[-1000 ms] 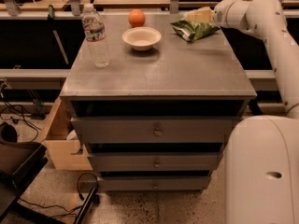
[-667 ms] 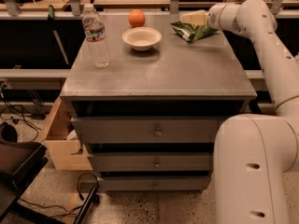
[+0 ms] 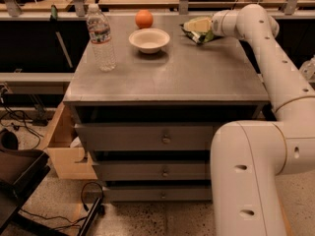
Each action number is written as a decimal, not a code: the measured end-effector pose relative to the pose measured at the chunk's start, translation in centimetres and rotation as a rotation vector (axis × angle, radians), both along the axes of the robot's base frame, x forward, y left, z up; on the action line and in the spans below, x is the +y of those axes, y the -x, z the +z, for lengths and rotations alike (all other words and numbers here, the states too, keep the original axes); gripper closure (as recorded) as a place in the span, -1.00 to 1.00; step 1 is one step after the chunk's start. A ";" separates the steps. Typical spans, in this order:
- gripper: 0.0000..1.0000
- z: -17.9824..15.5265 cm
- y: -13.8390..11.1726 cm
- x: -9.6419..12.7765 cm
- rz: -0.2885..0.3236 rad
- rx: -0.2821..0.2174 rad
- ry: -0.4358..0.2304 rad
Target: Move green jalapeno chip bag near water bottle
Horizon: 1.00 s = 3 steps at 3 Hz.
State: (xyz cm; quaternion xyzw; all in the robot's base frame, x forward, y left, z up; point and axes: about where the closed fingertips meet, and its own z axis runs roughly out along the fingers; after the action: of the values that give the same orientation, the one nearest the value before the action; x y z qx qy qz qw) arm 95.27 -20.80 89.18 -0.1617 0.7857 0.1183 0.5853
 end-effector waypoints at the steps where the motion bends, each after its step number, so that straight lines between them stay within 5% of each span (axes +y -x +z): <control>1: -0.67 -1.7 -0.4 0.3 -0.006 0.033 -0.011; 3: 0.26 -2.3 -0.6 0.8 -0.002 0.042 -0.013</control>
Offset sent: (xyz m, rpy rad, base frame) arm 0.0043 0.0031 -0.0169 0.0110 0.0328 -0.0063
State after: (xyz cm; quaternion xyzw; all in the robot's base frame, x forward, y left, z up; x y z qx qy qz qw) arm 95.91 -19.98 86.84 -0.1547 0.7971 0.1262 0.5699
